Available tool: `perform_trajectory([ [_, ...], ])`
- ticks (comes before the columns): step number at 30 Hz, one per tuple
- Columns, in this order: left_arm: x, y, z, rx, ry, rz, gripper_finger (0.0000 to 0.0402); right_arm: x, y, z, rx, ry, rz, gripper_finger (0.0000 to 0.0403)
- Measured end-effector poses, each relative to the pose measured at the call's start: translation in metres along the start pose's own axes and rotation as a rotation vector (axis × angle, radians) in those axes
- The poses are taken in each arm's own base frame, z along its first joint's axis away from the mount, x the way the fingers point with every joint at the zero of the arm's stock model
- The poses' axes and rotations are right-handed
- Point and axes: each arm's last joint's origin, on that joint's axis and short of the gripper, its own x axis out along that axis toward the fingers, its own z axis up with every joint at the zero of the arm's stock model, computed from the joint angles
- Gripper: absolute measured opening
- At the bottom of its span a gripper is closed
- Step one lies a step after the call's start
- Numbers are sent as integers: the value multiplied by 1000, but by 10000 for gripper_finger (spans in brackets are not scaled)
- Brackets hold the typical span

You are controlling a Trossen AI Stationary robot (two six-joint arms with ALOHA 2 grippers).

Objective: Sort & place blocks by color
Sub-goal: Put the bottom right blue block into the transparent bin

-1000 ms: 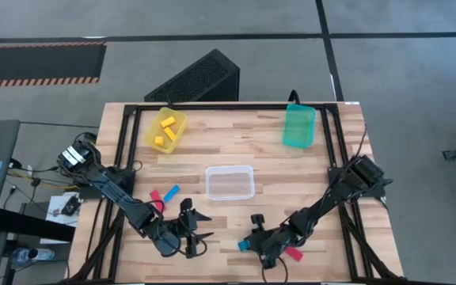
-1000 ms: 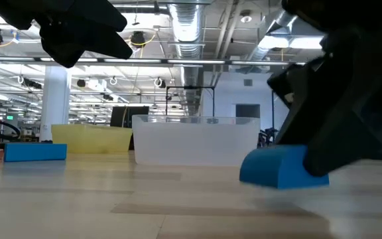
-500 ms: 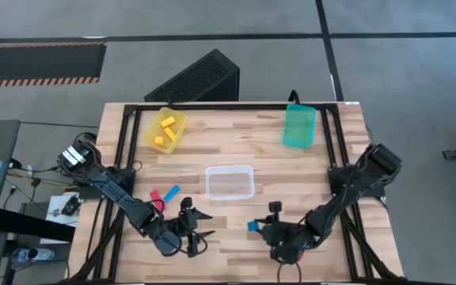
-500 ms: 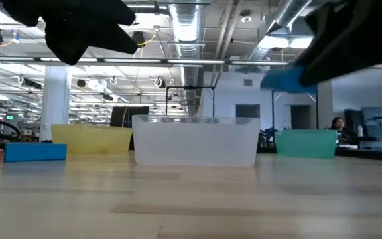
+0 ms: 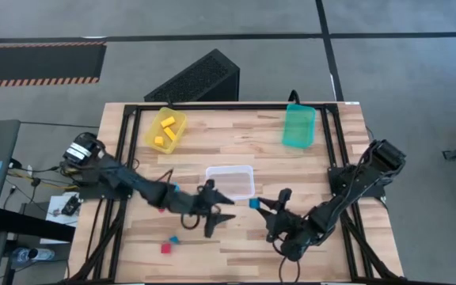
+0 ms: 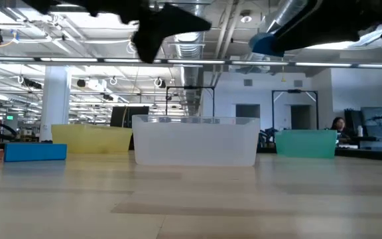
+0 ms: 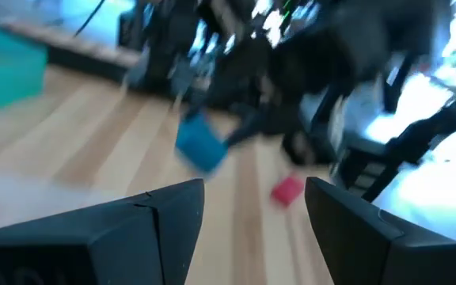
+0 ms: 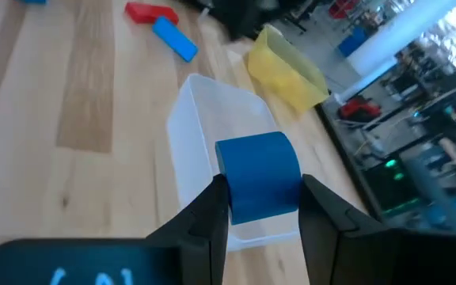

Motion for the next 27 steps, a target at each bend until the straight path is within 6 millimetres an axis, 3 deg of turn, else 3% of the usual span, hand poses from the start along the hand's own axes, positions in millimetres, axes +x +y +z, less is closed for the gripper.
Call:
perform_trajectory([
  [4, 10, 29, 20, -36, -43, -95, 211, 2, -3, 1, -54, -11, -74, 123],
  [9, 15, 62, 31, -60, -30, -85, 211, 6, -7, 3, -156, -19, -162, 123],
  [20, 17, 94, 46, -23, -36, -165, 211, 39, -27, 11, -309, 56, -268, 123],
  [27, 16, 116, 47, -45, -20, -47, 211, 53, -37, 16, -387, 86, -300, 123],
])
